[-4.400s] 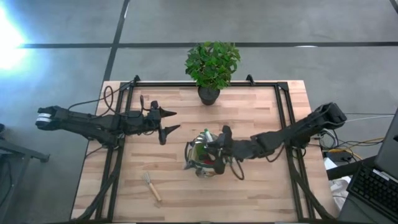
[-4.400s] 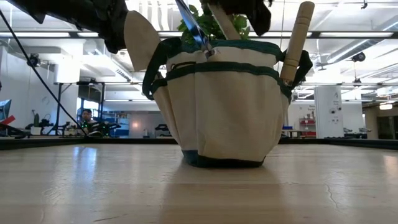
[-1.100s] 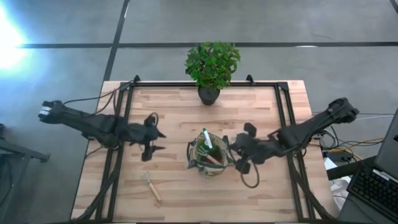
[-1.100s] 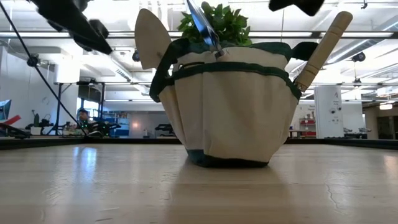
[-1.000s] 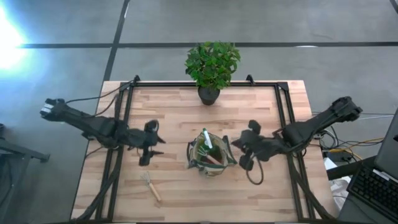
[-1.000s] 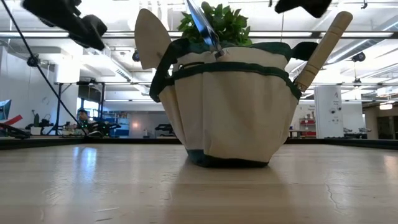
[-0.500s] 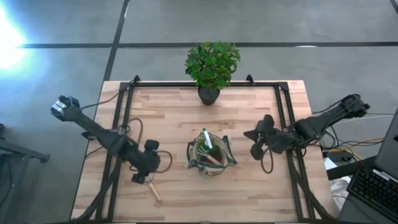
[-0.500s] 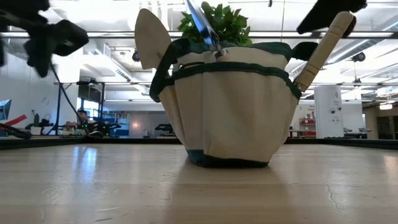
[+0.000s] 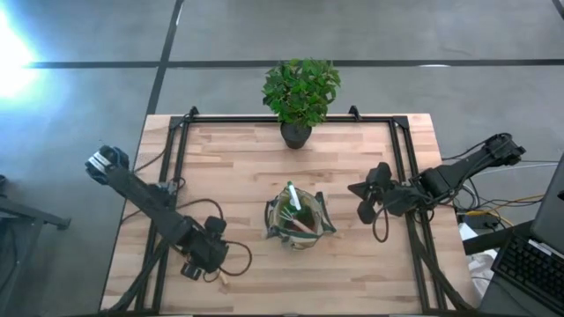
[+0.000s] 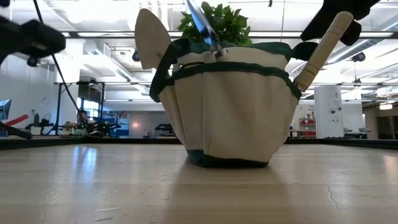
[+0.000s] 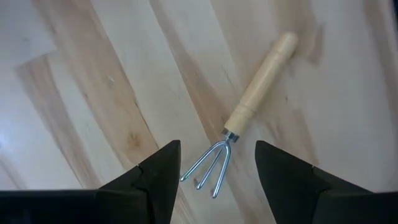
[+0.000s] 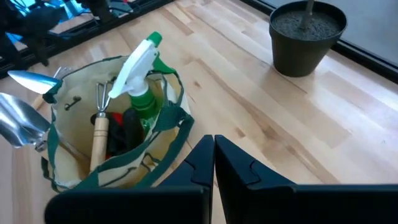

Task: Pick & Place Garden tools in Gardening bag
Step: Put the brown hand rake into the green gardening bag

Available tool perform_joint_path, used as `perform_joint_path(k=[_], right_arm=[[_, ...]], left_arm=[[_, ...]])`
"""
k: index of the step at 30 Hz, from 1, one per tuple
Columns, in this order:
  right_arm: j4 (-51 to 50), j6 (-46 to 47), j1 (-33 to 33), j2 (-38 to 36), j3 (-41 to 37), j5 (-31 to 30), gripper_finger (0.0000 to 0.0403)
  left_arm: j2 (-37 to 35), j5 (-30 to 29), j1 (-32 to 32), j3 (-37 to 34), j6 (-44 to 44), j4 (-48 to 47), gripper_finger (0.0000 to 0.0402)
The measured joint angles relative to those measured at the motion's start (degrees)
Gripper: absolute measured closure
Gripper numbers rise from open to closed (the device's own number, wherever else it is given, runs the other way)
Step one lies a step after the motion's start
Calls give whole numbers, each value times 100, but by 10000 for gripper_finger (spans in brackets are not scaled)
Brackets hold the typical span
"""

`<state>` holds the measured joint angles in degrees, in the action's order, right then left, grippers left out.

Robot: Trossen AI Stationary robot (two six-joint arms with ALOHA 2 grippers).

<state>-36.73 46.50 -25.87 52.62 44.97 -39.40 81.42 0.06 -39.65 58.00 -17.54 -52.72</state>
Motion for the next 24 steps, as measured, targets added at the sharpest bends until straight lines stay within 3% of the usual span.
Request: perform_joint_path(k=[24], right_arm=[[99, -88, 0, 4, 0, -26, 394]], left_arm=[[1424, 542, -62, -14, 660, 476, 193]])
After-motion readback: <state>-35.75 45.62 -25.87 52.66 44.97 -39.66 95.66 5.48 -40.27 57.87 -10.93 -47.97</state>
